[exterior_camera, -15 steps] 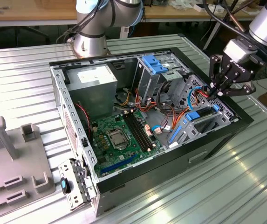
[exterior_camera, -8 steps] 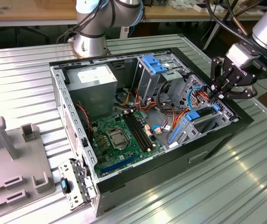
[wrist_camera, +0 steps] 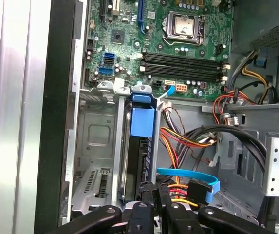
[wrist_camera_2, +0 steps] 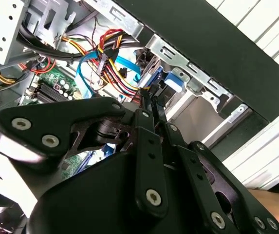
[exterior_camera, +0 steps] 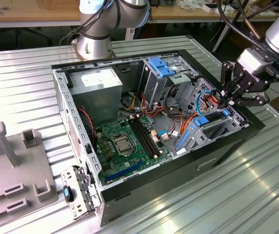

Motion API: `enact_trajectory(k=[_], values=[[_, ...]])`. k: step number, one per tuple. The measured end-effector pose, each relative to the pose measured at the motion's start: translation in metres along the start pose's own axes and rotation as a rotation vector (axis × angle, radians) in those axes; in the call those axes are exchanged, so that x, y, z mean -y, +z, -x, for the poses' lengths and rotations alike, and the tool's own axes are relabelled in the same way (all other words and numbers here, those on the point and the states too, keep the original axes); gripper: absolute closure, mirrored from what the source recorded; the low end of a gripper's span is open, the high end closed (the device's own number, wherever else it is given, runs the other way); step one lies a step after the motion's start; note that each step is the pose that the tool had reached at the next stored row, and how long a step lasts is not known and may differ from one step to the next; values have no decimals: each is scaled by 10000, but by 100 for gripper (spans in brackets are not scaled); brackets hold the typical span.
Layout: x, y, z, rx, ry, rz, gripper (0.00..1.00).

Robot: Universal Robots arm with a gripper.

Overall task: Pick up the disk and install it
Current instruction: 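Insert the first disk wire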

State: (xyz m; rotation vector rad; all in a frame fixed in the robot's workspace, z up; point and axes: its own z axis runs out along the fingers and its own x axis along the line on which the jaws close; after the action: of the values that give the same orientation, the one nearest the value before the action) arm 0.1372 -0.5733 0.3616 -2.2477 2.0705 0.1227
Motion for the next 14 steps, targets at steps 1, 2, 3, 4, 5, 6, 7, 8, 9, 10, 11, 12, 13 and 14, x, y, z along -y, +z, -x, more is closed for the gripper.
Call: enact_trajectory(k=[1, 2, 3, 4, 5, 6, 7, 8, 9, 10, 11, 12, 13, 14], values=[[-4, 2, -1, 12, -7, -54, 84], [-19, 6, -1, 20, -20, -161, 84], [-28, 8, -1, 20, -22, -191, 84], [-39, 10, 0, 20, -23, -206, 84], [-52, 15, -1, 25, -20, -207, 84], [-60, 18, -4, 26, -18, -208, 84], [-68, 22, -7, 28, -9, -208, 84], [-68, 25, -11, 32, 10, -211, 84], [-68, 28, -15, 32, 32, -214, 84], [-69, 34, -20, 34, 88, -221, 84], [-69, 38, -21, 31, 148, -227, 84], [-70, 44, -22, 28, 218, -235, 84], [-70, 49, -24, 29, 257, -240, 84], [-77, 53, -32, 29, 272, -242, 84]])
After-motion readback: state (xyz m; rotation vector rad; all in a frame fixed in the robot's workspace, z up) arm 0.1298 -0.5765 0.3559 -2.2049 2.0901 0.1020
